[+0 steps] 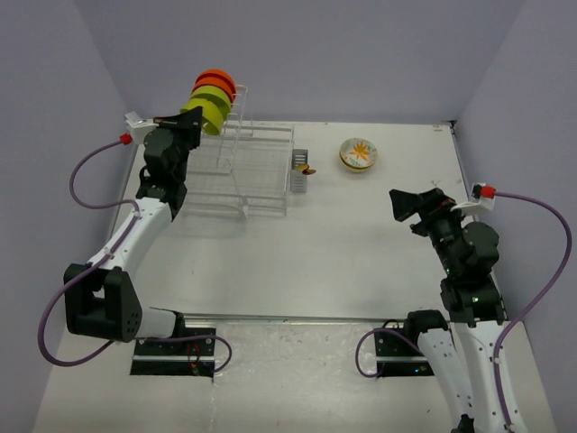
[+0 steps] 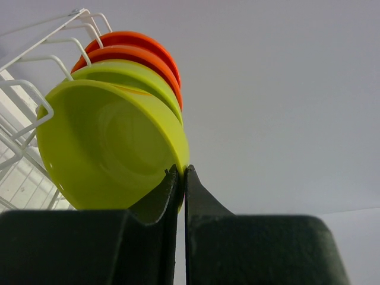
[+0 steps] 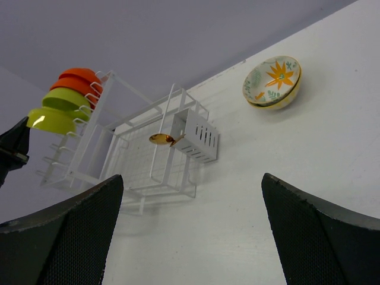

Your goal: Unload the bowls from the dish rack

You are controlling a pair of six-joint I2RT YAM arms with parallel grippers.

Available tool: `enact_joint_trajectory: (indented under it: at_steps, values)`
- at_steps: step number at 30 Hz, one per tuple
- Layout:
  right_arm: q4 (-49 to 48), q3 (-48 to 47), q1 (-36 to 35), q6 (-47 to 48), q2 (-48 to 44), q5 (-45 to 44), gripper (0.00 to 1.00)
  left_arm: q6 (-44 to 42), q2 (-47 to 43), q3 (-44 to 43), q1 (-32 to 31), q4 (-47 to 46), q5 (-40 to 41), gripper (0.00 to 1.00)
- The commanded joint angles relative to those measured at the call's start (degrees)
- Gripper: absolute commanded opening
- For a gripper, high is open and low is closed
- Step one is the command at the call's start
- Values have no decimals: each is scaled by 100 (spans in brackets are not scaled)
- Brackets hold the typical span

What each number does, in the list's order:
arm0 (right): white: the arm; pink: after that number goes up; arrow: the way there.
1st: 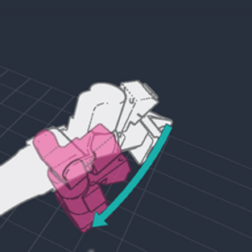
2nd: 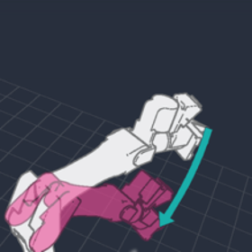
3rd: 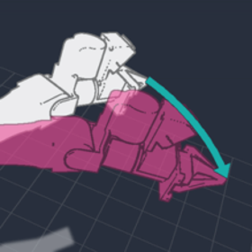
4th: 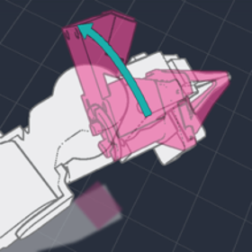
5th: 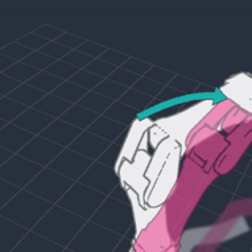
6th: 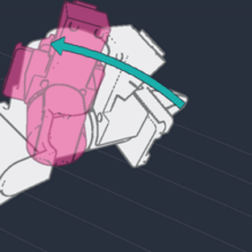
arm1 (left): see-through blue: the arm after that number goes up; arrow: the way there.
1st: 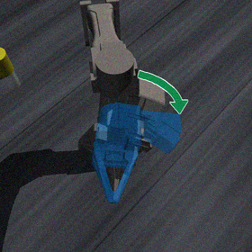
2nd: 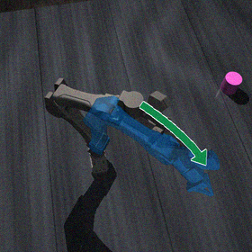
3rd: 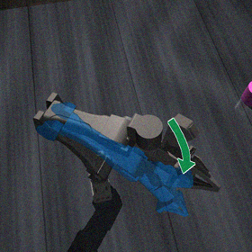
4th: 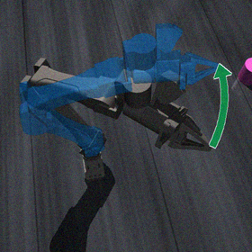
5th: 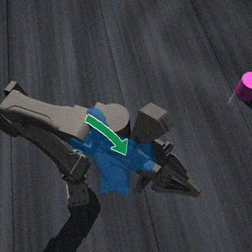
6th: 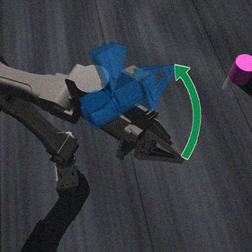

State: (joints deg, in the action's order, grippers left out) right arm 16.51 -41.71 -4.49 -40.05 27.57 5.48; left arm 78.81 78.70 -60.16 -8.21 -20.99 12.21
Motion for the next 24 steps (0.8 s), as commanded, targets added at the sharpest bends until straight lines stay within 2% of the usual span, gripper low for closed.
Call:
enact_joint_trajectory:
  at_steps: [1,10,16,19,20,21,22,24]
  values:
    - [-131,14,10,85,-59,-108,99,-120,-390,92,3,-625,133,0]
    - [-166,5,10,111,2,-3,99,-58,-742,259,3,-897,-60,0]
    - [-175,-3,10,156,73,15,99,-330,-952,224,-5,-950,-263,0]
    - [-175,-38,10,164,90,76,99,-882,-1032,93,-5,-1012,-657,0]
    - [-175,-99,10,191,99,120,99,-1380,-1032,-134,-14,-1003,-850,0]
    - [-175,-144,10,243,151,260,99,-1699,-962,-302,-66,-916,-1417,0]
    - [-131,-257,10,270,187,357,99,-2398,-918,-756,-145,-733,-1927,0]
    - [-61,-433,10,349,318,654,99,-3279,-716,-1259,-547,-21,-2335,0]
